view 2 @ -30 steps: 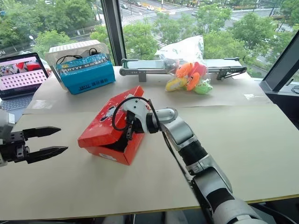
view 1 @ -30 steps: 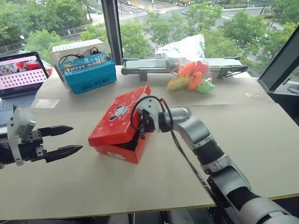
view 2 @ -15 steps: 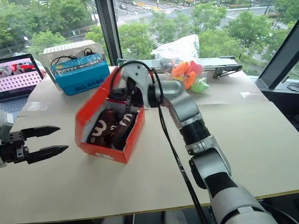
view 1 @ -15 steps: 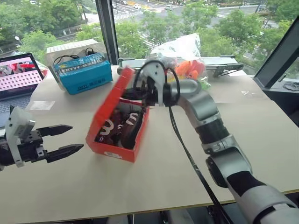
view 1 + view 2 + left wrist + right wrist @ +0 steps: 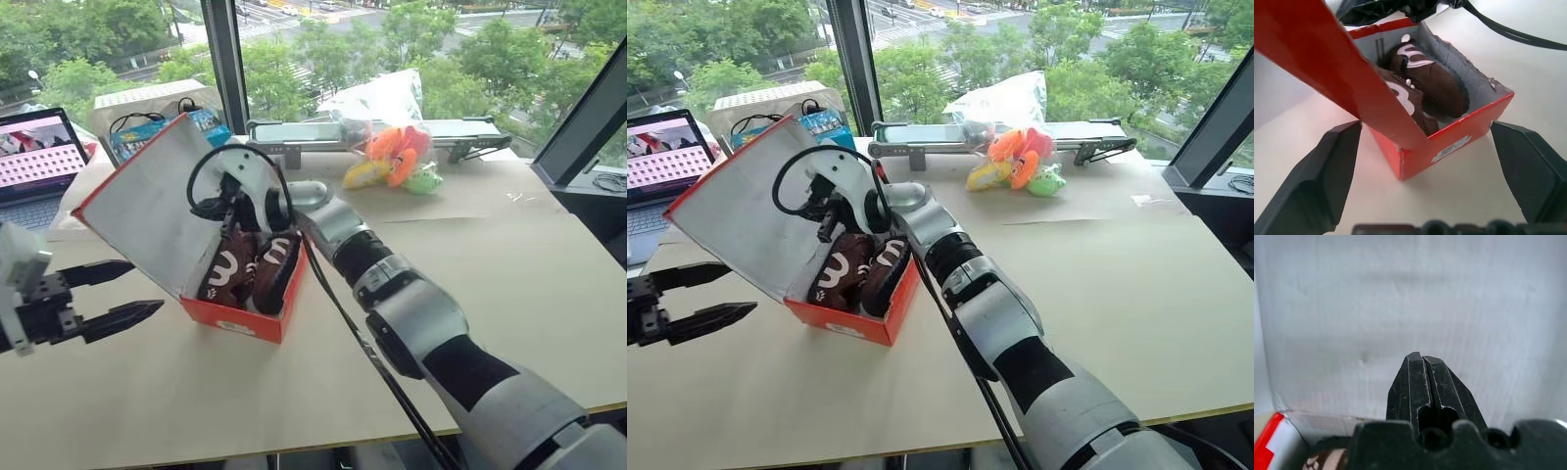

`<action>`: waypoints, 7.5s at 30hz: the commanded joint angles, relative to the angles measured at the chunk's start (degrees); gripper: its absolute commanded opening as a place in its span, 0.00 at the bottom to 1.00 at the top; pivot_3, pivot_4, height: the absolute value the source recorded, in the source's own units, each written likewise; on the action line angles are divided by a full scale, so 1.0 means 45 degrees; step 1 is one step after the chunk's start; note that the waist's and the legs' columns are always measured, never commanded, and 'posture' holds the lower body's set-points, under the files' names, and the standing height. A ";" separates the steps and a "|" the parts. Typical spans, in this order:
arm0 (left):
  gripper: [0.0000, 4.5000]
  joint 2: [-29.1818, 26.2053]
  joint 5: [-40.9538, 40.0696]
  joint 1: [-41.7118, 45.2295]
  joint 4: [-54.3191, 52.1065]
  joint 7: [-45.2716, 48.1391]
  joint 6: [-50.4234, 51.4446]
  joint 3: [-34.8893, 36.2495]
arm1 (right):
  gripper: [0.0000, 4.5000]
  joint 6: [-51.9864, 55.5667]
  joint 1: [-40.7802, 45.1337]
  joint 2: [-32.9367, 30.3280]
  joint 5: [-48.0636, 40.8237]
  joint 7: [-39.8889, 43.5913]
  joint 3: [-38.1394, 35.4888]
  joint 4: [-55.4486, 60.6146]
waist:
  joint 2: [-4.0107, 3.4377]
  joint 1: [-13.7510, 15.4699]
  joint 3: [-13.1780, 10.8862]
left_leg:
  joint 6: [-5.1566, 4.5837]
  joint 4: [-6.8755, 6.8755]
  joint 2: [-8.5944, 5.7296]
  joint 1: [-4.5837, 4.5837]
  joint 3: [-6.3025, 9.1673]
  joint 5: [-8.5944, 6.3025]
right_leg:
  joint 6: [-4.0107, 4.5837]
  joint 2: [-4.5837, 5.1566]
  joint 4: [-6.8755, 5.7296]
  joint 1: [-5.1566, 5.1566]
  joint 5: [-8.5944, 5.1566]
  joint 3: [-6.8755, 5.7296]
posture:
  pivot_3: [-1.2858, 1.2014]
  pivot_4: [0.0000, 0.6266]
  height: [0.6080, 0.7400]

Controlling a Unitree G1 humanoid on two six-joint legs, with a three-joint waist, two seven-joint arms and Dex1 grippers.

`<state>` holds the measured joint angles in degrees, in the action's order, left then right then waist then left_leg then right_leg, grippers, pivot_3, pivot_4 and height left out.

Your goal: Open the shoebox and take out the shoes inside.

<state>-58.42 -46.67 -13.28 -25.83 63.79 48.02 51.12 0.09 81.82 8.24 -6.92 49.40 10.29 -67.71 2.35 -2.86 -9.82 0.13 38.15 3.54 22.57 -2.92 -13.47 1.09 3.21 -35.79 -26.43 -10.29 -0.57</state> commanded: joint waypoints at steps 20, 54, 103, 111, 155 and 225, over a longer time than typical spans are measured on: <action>1.00 0.0612 -0.0196 0.0372 -0.0983 -0.0894 -0.0762 -0.1524 | 0.00 0.1818 -0.1756 -0.0636 -0.0527 0.0910 -0.0830 0.4806 | 0.0006 -0.0031 0.0003 | 0.0014 -0.0050 0.0033 -0.0042 0.0021 0.0001 | 0.0045 -0.0035 -0.0024 0.0014 -0.0042 -0.0024 | 0.52 0.24 1.00; 1.00 0.1244 0.3190 0.8791 0.6649 0.2479 -0.4634 -0.9287 | 0.99 0.5061 -0.7193 -0.9215 0.0636 0.0969 0.2591 1.6454 | 0.0043 0.0110 0.0019 | 0.0014 -0.0050 0.0026 -0.0076 -0.0011 0.0006 | -0.0028 -0.0142 -0.0024 0.0019 -0.0082 0.0131 | 0.52 0.24 1.00; 1.00 0.1001 0.2090 0.6941 0.4218 0.1517 -0.3012 -0.8075 | 0.99 -0.6314 0.0540 -0.3822 0.6656 0.4257 0.5436 0.4821 | 0.0039 0.0119 0.0012 | 0.0024 -0.0050 0.0054 -0.0093 -0.0066 0.0010 | 0.0038 -0.0220 -0.0089 -0.0015 -0.0045 0.0261 | 0.52 0.24 1.00; 1.00 0.0955 0.1988 0.6577 0.3936 0.1398 -0.2906 -0.7780 | 0.99 -0.6999 -0.0921 -0.3711 0.6824 0.4973 0.6168 0.5531 | 0.0048 0.0079 0.0018 | 0.0024 -0.0052 0.0057 -0.0090 -0.0071 0.0005 | 0.0054 -0.0217 -0.0078 -0.0014 -0.0036 0.0264 | 0.52 0.24 1.00; 1.00 0.1024 0.1887 0.6479 0.3835 0.1262 -0.2920 -0.7777 | 0.99 -0.7031 -0.1244 -0.3072 0.7896 0.3554 0.6852 0.4347 | 0.0054 0.0071 0.0019 | 0.0025 -0.0052 0.0056 -0.0155 -0.0090 0.0007 | 0.0039 -0.0225 -0.0189 -0.0020 -0.0102 0.0287 | 0.52 0.24 1.00; 1.00 0.2190 0.2779 0.8608 0.5569 0.1839 -0.3708 -0.9369 | 0.25 0.3947 -1.1074 -1.1065 0.9383 -0.7636 -0.1317 1.0978 | 0.0093 0.0017 0.0000 | 0.0033 -0.0047 -0.0028 -0.0086 -0.0085 0.0014 | -0.0010 -0.0214 -0.0187 -0.0084 -0.0111 0.0395 | 0.52 0.24 1.00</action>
<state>-48.40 -33.82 24.67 -0.07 71.97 32.51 7.96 14.90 30.70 -42.08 35.63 17.62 6.61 -19.27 2.77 -2.78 -9.82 0.28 37.94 3.41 22.18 -3.30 -13.40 1.04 2.25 -36.64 -26.81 -10.79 1.23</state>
